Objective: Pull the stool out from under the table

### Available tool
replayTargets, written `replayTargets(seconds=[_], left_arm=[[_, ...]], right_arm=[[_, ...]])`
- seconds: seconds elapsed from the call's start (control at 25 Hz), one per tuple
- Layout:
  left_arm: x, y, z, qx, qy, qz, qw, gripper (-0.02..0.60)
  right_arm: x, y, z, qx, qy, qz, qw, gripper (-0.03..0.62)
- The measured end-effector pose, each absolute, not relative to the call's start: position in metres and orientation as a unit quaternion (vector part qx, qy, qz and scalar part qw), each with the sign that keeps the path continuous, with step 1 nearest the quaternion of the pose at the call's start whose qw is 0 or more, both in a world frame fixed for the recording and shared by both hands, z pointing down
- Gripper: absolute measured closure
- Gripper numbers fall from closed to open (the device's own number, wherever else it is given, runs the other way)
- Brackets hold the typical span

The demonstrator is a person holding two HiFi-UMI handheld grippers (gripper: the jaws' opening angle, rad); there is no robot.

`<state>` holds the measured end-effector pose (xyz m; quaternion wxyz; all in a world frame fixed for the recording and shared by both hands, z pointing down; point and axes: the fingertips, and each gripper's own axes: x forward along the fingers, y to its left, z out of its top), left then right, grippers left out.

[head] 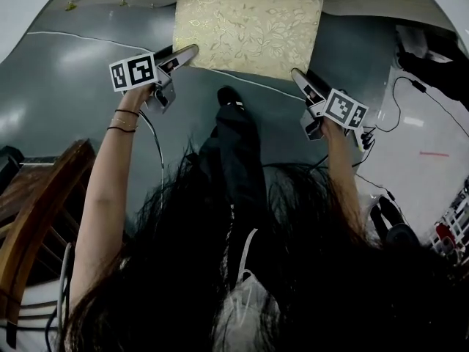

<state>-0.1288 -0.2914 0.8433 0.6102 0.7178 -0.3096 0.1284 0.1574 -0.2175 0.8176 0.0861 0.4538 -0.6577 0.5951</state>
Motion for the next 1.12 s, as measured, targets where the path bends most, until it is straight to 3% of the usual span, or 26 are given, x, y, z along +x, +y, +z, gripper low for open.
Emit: replayTargets(seconds=[0.48,0.64,1.12], left_arm=[[-0.130,-0.292,0.854,0.699,-0.281,0.149,0.640,0.167],[-0.132,-0.301,0.849,0.721,-0.296,0.145,0.610,0.167],[-0.131,-0.299,0.848,0.702,-0.296,0.173,0.624,0.167]], right_arm=[[0.153,-0.208,0.822,0.459,-0.619,0.629,0.103,0.307],[0.152,-0.210,0.826,0.465,-0.636,0.611,0.079,0.307],[0.155,-0.207,0.827,0.484,-0.622,0.613,0.059,0.307]])
